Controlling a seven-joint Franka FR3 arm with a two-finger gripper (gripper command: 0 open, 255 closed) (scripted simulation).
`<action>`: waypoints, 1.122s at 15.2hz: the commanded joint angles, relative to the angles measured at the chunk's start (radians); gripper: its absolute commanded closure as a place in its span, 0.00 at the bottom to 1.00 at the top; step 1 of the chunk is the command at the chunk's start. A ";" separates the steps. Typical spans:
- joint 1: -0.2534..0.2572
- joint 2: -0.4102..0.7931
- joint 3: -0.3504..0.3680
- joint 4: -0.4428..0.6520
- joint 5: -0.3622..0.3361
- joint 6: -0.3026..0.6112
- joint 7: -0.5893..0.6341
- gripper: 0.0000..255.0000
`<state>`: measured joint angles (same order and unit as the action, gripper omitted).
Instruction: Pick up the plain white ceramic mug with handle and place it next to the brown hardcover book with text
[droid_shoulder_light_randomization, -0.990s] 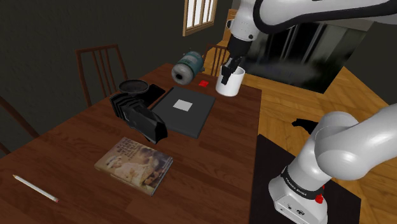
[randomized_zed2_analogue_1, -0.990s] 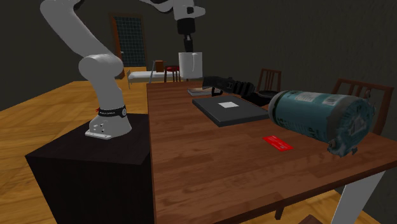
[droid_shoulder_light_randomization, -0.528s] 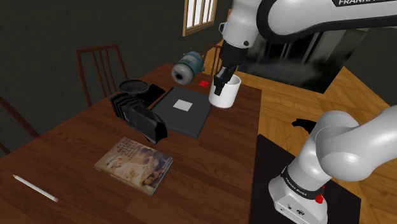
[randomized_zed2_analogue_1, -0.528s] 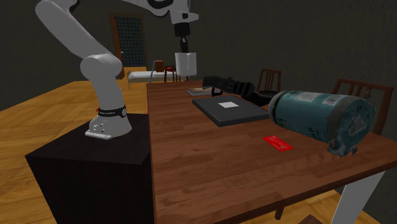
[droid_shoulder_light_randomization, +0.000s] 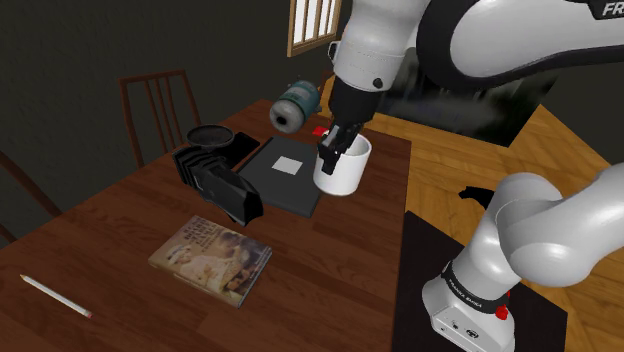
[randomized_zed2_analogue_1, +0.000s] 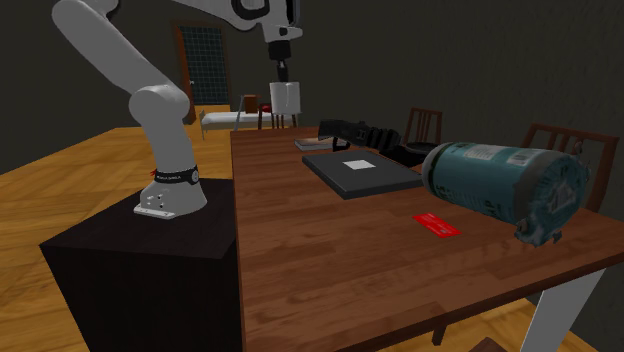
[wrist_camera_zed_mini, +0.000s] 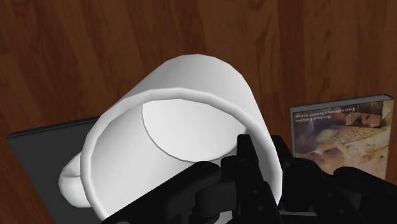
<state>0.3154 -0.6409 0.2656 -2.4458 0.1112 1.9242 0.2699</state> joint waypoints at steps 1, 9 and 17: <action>0.017 0.020 0.047 0.019 0.018 0.003 0.055 1.00; 0.057 0.128 0.226 0.138 0.054 0.004 0.263 1.00; 0.062 0.189 0.300 0.132 0.054 0.074 0.339 1.00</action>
<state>0.3768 -0.4537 0.5630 -2.3035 0.1642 1.9856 0.6073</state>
